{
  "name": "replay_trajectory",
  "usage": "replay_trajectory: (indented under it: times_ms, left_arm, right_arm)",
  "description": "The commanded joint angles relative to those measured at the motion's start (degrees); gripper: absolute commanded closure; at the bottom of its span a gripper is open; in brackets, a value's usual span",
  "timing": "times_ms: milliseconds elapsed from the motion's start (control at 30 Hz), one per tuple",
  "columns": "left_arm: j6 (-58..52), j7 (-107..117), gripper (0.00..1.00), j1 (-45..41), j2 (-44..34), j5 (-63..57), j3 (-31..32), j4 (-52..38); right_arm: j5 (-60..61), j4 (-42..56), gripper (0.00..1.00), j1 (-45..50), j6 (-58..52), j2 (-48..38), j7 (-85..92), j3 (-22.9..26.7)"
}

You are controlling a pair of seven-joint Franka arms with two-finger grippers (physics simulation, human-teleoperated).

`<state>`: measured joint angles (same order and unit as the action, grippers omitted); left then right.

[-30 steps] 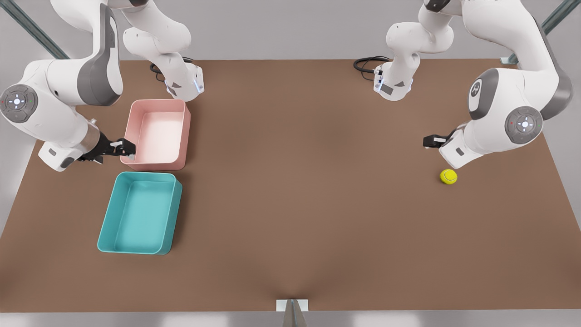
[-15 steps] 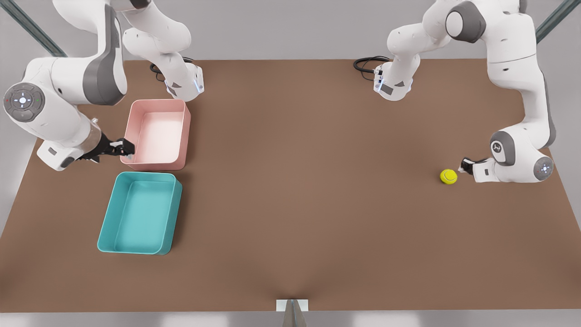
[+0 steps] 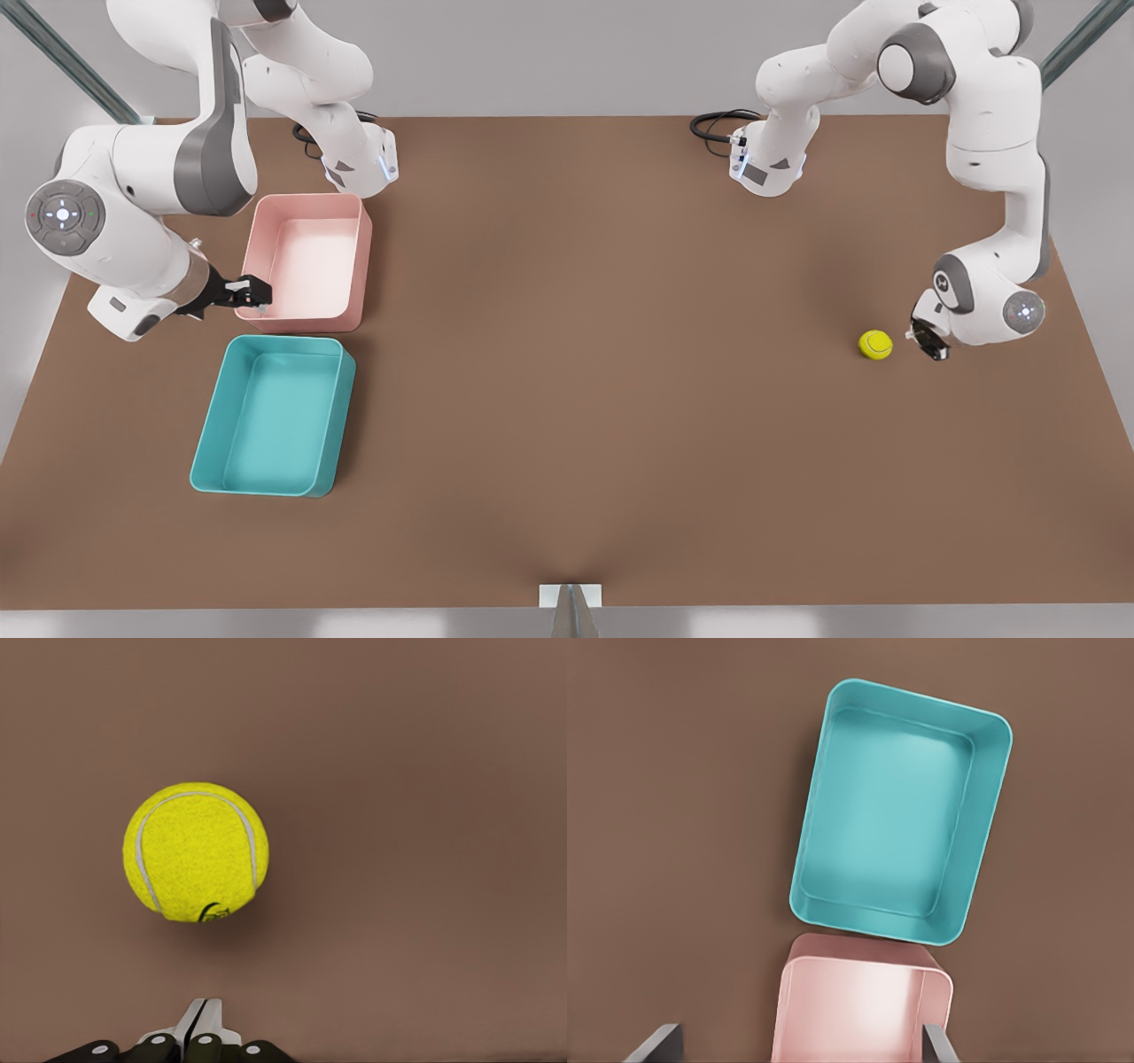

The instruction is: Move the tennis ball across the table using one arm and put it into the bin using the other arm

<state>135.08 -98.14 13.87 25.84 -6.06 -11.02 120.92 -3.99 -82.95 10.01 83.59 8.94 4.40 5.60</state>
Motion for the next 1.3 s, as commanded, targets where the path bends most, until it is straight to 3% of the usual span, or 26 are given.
replay_trajectory:
  times_ms: [0, 200, 467, 500, 600, 800, 833, 867, 900, 933, 967, 1000, 1033, 1100, 1267]
  left_arm:
    - [7.3, -21.9, 0.79, -0.1, 0.7, -0.5, -0.1, 0.0]
    - [6.8, -28.9, 0.79, -0.7, 1.1, -0.5, 0.0, 0.2]
    - [2.8, -20.6, 0.79, -3.5, 1.1, 3.6, 0.3, 0.7]
    - [2.3, -12.2, 0.79, -7.1, 0.4, 3.8, 1.4, 1.7]
    - [2.1, 24.1, 0.79, -11.6, -0.5, 3.6, 14.9, 0.6]
    - [0.8, 31.6, 0.79, -11.9, -1.4, 7.0, 15.9, -0.6]
    - [-7.0, 59.2, 0.79, -13.4, -3.8, 10.9, 14.7, -3.6]
    - [-8.0, 83.1, 0.79, -16.3, -5.4, 14.7, 12.7, -6.6]
    - [-15.7, 91.1, 0.79, -19.1, -11.2, 8.4, 12.3, -8.6]
    - [-33.5, 100.6, 0.79, -21.0, -13.1, 7.6, 12.3, -19.4]
    - [-54.0, 106.1, 0.75, -22.0, -13.2, 7.7, 12.3, -34.4]
    - [-63.7, 106.0, 0.6, -22.8, -13.2, 7.6, 12.7, -42.1]
    - [-67.1, 106.8, 0.0, -23.0, -13.3, 7.5, 14.4, -42.3]
    - [-65.4, 122.3, 0.0, -25.1, -15.6, 8.3, 12.3, -43.2]
    - [-64.2, 123.8, 0.0, -24.4, -13.5, 9.7, 13.0, -43.7]
  right_arm:
    - [0.0, 0.0, 0.0, -0.1, -0.5, 0.1, -0.3, 0.0]
    - [0.0, 0.1, 0.0, 0.0, -0.6, 0.6, -0.2, 0.0]
    - [0.0, 0.1, 0.0, 0.1, -1.1, 0.7, -0.2, -0.1]
    - [0.0, 0.1, 0.0, 0.1, -1.1, 0.7, -0.2, -0.1]
    - [0.0, 0.1, 0.0, 0.1, -1.1, 0.7, -0.3, -0.1]
    - [0.0, 0.1, 0.0, 0.2, -1.1, 1.2, -0.2, -0.1]
    - [-0.1, 0.1, 0.0, 0.2, -1.4, 1.2, -0.3, -0.1]
    - [-0.1, 0.1, 0.0, 0.2, -1.4, 1.2, -0.4, -0.1]
    - [-0.1, 0.2, 0.0, 0.2, -1.4, 1.3, -0.4, -0.2]
    - [-0.1, 0.2, 0.0, 0.2, -1.4, 1.5, -0.4, -0.2]
    - [-0.1, 0.2, 0.0, 0.2, -1.4, 1.5, -0.3, -0.2]
    - [-0.1, 0.2, 0.0, 0.2, -1.4, 1.5, -0.3, -0.2]
    - [0.0, 0.2, 0.0, 0.2, -1.4, 1.6, -0.2, -0.2]
    - [-0.1, 0.4, 0.0, 0.0, -1.3, 2.6, -0.4, -0.1]
    - [0.6, 11.0, 0.0, 3.9, -0.4, 10.4, -1.1, -0.4]
